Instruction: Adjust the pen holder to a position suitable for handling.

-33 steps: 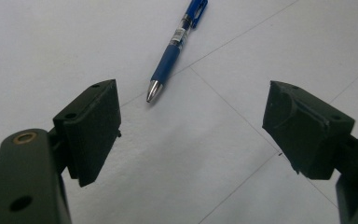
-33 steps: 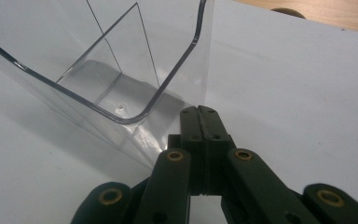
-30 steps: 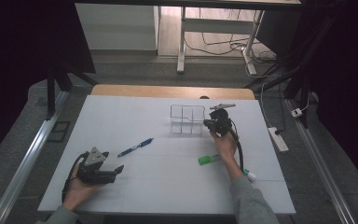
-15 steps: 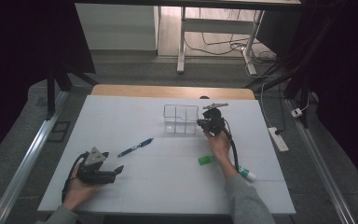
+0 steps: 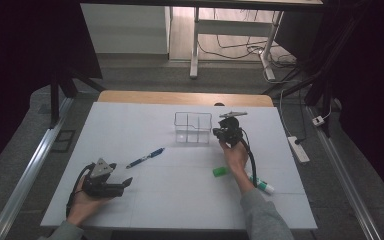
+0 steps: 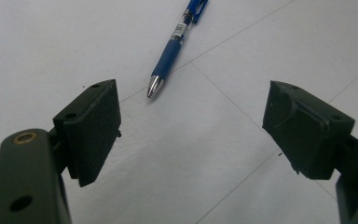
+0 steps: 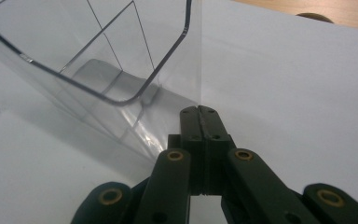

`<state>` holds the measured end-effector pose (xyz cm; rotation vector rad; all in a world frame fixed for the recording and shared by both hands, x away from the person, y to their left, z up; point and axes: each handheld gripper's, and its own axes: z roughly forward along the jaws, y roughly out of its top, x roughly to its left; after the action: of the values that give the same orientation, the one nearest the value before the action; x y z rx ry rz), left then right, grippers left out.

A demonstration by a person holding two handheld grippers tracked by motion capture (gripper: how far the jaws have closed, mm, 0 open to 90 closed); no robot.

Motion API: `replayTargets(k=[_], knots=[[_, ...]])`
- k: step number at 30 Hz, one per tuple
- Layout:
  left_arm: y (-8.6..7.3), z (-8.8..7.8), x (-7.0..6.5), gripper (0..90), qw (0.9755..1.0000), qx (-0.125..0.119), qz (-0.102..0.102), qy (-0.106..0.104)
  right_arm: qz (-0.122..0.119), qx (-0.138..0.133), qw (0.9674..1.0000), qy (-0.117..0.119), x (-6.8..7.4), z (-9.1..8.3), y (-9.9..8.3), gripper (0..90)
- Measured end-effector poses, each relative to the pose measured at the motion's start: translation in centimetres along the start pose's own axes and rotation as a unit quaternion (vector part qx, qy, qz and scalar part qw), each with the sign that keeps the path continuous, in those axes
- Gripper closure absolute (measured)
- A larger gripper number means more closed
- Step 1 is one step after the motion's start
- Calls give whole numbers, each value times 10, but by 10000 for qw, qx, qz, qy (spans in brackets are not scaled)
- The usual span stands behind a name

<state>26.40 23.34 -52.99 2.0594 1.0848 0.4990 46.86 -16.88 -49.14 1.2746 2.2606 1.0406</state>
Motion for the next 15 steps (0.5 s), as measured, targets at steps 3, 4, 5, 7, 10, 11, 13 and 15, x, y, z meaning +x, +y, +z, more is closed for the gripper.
replayTargets(k=[3, 4, 5, 7, 10, 11, 13, 15], knots=[[0, 0, 0, 191, 10000, -11, 16, -7, 39, -72, 10000, 6, 1, -9, -2, 898], [0, -1, 0, 191, 10000, -17, 17, -10, 32, -109, 9999, 18, 1, -12, -3, 898], [0, -1, 0, 191, 10000, -20, 13, -12, 13, -121, 9999, 12, 1, -16, -3, 898], [0, -1, 0, 191, 10000, -29, 5, -18, -16, -177, 9998, 38, 2, -23, -4, 898], [0, -1, 1, 191, 10000, -36, 1, -21, -48, -217, 9997, 118, 2, -34, -6, 898], [0, -1, 1, 192, 10000, -42, -2, -21, -78, -219, 9996, 165, 2, -37, -6, 898], [0, -1, 1, 192, 10000, -43, 2, -22, -125, -218, 9995, 209, 2, -41, -9, 897], [0, -1, 1, 192, 10000, -44, 3, -24, -175, -169, 9994, 255, 2, -45, -12, 898]])
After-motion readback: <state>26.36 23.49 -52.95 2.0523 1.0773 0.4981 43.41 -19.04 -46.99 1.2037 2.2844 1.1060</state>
